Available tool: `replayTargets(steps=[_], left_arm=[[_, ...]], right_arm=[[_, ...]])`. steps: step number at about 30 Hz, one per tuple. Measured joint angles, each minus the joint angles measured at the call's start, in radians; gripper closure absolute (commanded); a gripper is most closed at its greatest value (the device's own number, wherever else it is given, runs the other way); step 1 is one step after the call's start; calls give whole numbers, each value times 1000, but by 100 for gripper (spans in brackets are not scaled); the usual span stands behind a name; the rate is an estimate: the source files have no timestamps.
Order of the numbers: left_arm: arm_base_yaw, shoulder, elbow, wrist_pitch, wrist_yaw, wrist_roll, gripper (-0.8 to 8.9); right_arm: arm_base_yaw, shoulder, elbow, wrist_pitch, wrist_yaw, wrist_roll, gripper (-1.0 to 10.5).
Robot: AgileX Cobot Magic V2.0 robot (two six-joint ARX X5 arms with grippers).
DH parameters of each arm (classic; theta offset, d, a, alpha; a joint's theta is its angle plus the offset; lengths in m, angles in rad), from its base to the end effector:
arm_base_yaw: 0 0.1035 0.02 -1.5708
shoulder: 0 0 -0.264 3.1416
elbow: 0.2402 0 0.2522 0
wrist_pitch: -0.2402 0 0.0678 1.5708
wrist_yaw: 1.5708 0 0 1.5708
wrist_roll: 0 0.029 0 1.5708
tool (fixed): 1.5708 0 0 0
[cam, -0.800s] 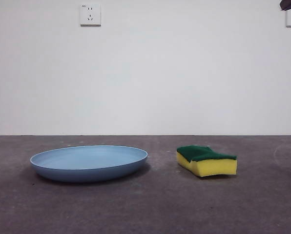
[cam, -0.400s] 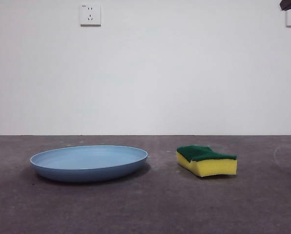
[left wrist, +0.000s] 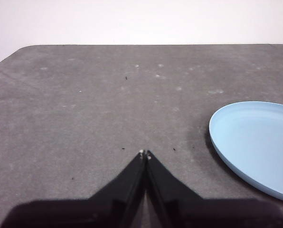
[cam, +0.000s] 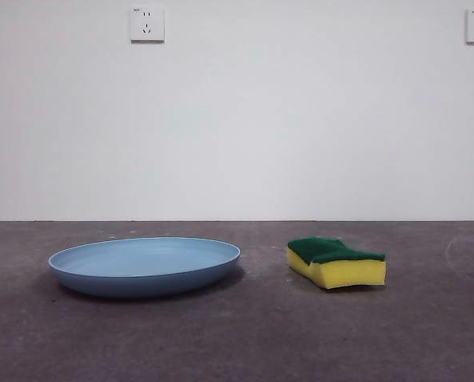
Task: Pick up the plate,pick up the cloth,clean the plate with the cloth
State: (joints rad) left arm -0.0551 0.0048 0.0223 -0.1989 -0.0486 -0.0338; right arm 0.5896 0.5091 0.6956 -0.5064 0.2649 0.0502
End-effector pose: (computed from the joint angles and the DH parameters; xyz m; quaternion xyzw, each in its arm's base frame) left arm 0.0950 -0.0038 0.1516 -0.0121 0.0905 -0.0017 0.9958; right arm 0.0956 0.0548 0.3064 -0.0415 0.1489 0.1559 0.9756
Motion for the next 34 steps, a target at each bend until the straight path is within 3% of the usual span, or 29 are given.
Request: replayTargets(steps=[9, 14, 20, 28, 34], left_arm=[[0, 0, 0, 0, 0, 0, 817], [0, 0, 0, 0, 0, 0, 817], [0, 0, 0, 0, 0, 0, 817], [0, 0, 0, 0, 0, 0, 817], [0, 0, 0, 0, 0, 0, 817]], right_arm=[[-256, -235, -275, 255, -7, -24, 946], [-343, -338, -466, 408, -110, -26, 946], [-361, -395, -599, 409, -264, -58, 946], [-361, -415, -665, 392, -266, -54, 946], [-361, -435, -666, 298, -266, -9, 946]])
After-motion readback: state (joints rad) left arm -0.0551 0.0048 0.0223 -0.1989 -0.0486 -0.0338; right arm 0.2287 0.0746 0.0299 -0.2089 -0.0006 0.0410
